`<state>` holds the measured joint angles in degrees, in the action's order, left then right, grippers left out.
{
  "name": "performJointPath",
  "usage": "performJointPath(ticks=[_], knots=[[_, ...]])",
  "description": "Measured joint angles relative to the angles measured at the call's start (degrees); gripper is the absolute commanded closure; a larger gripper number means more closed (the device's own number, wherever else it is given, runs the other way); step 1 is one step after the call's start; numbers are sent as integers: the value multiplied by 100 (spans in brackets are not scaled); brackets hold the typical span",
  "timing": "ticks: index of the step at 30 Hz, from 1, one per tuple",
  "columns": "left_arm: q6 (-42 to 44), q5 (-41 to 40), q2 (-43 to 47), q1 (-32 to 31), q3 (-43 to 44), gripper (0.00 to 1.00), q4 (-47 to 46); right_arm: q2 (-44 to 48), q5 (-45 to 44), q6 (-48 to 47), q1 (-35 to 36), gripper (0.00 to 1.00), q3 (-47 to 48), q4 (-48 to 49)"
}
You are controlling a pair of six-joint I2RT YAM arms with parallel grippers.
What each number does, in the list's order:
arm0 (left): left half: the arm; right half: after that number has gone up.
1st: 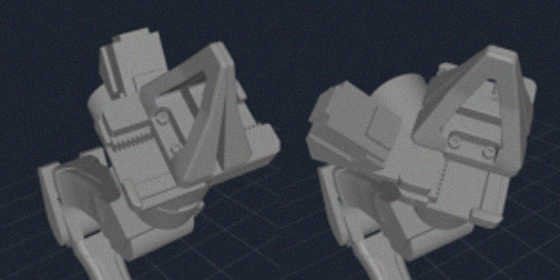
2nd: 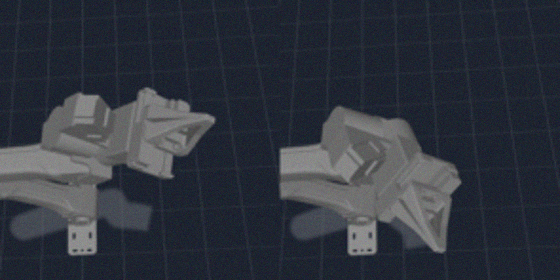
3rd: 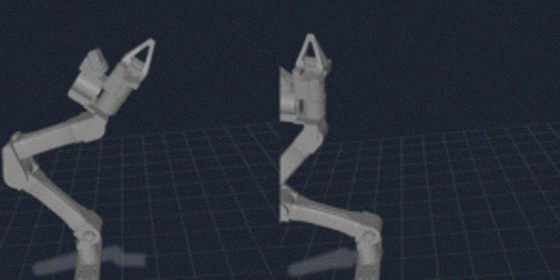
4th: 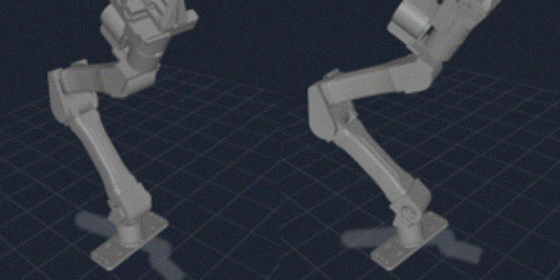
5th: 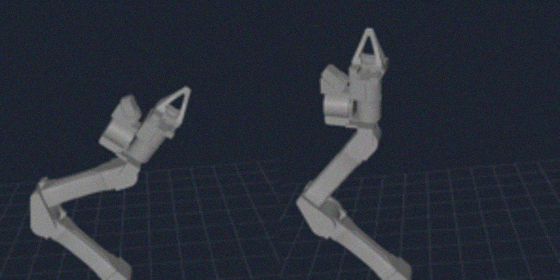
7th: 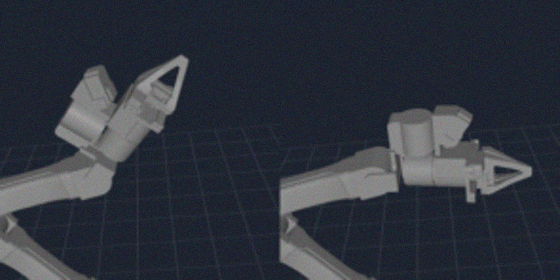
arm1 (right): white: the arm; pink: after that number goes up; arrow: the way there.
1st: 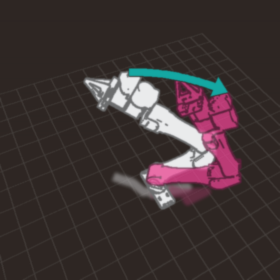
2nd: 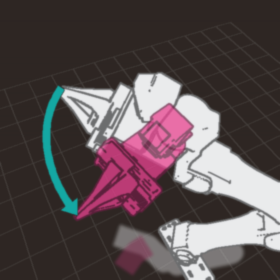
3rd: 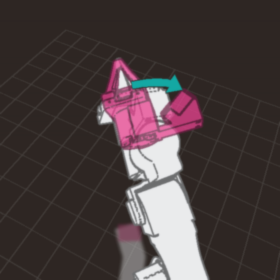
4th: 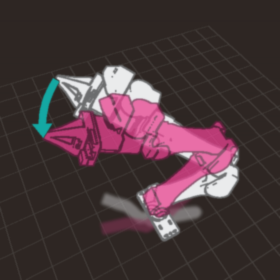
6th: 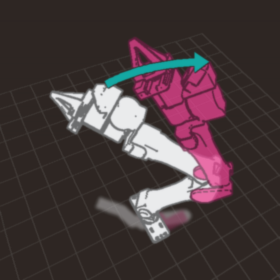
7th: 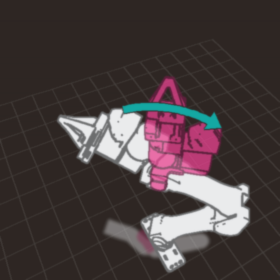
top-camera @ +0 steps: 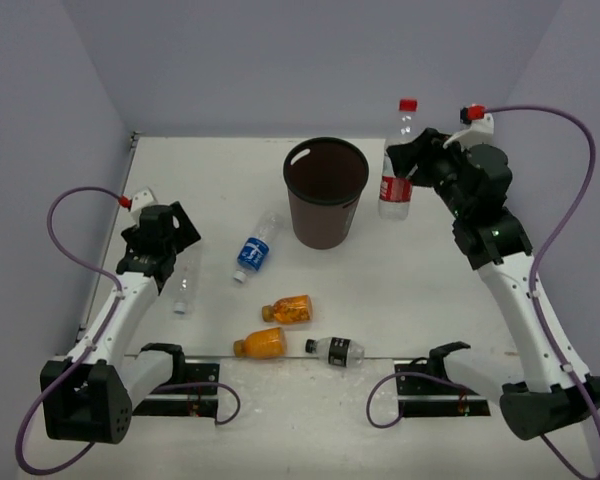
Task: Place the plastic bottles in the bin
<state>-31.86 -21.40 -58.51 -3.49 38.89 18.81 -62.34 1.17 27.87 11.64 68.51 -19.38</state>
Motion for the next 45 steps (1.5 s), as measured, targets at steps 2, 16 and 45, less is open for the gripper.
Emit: performJointPath(ticks=[2, 16, 45], knots=[[212, 125, -73, 0, -107, 0, -222, 20, 163, -345, 546, 74, 715, 502], [1184, 979, -981, 5, -281, 0, -1048, -2736, 1058, -1587, 964, 61, 2351, 2065], [1129, 698, -2474, 7, 107, 70, -923, 761, -2165, 36, 1152, 1, -65, 632]])
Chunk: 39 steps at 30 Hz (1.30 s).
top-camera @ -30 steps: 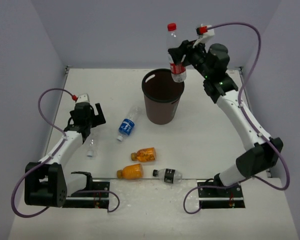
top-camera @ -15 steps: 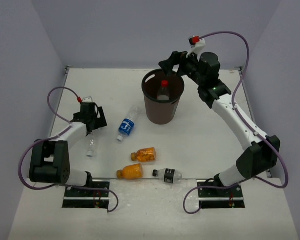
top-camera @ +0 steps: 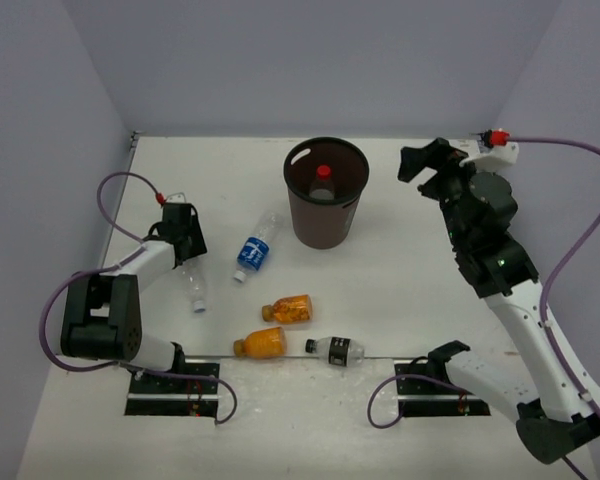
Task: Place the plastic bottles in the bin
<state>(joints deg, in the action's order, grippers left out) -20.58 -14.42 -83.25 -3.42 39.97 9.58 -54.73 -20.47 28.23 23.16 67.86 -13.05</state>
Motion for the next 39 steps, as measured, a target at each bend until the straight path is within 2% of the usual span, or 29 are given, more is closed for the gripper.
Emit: performJointPath(ticks=[2, 4, 9, 17, 21, 26, 29, 37, 38, 39], knots=[[-12, -24, 61, 0, 0, 79, 31, 323, -537, 209, -88, 1, -639, -360], [-48, -43, 183, 0, 12, 82, 96, 565, -818, 399, -243, 1, -1324, -652], [-139, -31, 791, 0, 321, 85, 455, 737, -697, 746, -826, 1, -2532, -1215], [-370, 390, 2483, -113, 1279, 83, 482, 882, -300, 1176, -1047, 1, -2800, -1273], [-421, 568, 2694, -700, 1955, 82, 186, 1199, -278, 1303, -1048, 1, -2949, -1164], [-250, 313, 1962, -1998, 3209, 86, -534, 1541, -230, 1342, -1049, 1, -3146, -1078], [-116, -66, 1198, -2488, 4008, 87, -1048, 1667, -161, 1342, -1049, 1, -3214, -1020], [420, -1038, -953, -3633, 5578, 78, -2349, 1767, 31, 1326, -1047, 1, -3275, -898], [460, -1112, -1199, -3728, 5724, 71, -2399, 1768, 39, 1320, -1048, 1, -3275, -889], [502, -1189, -1398, -3807, 5816, 56, -2430, 1770, 42, 1315, -1049, 1, -3275, -880]])
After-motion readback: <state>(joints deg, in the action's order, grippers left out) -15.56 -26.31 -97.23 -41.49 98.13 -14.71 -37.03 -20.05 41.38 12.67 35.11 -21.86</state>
